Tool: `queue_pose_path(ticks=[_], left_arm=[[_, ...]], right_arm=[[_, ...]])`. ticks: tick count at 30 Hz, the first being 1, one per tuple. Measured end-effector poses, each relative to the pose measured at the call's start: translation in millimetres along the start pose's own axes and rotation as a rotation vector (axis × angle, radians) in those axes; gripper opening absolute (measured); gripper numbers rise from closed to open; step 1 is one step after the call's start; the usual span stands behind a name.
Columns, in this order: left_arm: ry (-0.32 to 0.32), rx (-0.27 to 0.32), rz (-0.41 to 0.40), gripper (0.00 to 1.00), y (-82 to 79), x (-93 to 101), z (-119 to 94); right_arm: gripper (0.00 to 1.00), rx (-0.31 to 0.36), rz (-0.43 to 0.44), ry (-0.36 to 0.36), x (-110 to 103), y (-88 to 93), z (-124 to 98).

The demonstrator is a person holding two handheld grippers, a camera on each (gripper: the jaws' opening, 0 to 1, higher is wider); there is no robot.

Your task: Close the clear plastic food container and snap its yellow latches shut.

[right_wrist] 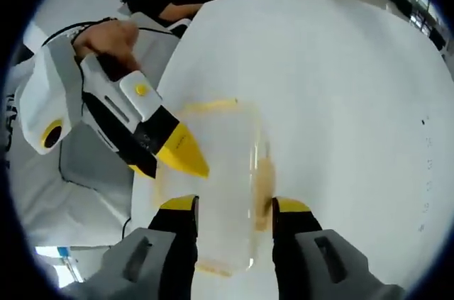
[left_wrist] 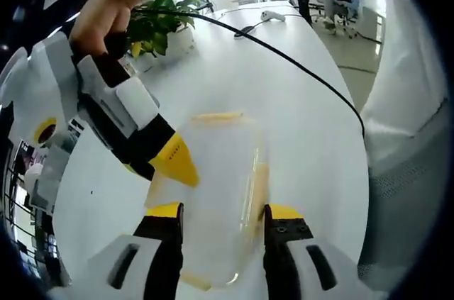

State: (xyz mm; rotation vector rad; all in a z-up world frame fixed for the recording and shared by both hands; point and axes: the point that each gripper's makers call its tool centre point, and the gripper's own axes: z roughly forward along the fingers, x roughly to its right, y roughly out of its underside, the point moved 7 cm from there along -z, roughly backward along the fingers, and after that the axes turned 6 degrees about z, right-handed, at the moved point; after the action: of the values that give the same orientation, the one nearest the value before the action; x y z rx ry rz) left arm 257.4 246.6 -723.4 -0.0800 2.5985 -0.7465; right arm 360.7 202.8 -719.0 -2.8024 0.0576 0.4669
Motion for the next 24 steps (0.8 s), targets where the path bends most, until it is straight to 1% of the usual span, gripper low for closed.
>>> queue_pose_path(ticks=[1,3,5,8,12,15,20,21,22,24], left_arm=[[0.001,-0.001,0.001,0.39,0.0,0.4,0.0],[0.001,-0.006,-0.002,0.38,-0.4,0.6,0.4],[-0.011,-0.016,0.001,0.38,-1.1,2.4,1.6],[-0.016,-0.026,0.045,0.33,-4.7,6.7,1.4],[-0.012,-0.03,0.045,0.32,-4.7,5.9,1.8],[-0.009,-0.029,0.046,0.32,-4.7,6.0,2.0],[-0.021,-0.031,0.053,0.29,-4.4,6.3,3.2],[-0.045,-0.006,0.121,0.29,-9.0,3.1,2.6],[-0.038,-0.03,0.087,0.29,-7.1,6.1,-0.5],[-0.028,-0.024,0.085,0.3,-8.5,3.1,-1.6]], right_arm=[[0.34,-0.001,-0.006,0.001,0.6,-1.1,0.0],[0.34,-0.009,0.01,-0.003,0.0,-0.9,1.2],[0.33,-0.006,0.014,0.0,-0.2,-0.3,1.0],[0.33,-0.002,0.013,0.001,-0.4,1.0,0.5],[0.33,-0.013,0.003,0.008,-2.2,0.8,0.6],[0.32,-0.005,0.008,0.008,-1.7,1.5,0.4],[0.32,-0.007,0.015,0.01,-3.0,2.0,1.1],[0.32,-0.012,0.012,0.016,-4.0,1.2,1.5],[0.32,-0.017,0.011,0.018,-4.5,0.8,2.8],[0.32,-0.017,0.014,0.017,-3.9,1.6,2.5]])
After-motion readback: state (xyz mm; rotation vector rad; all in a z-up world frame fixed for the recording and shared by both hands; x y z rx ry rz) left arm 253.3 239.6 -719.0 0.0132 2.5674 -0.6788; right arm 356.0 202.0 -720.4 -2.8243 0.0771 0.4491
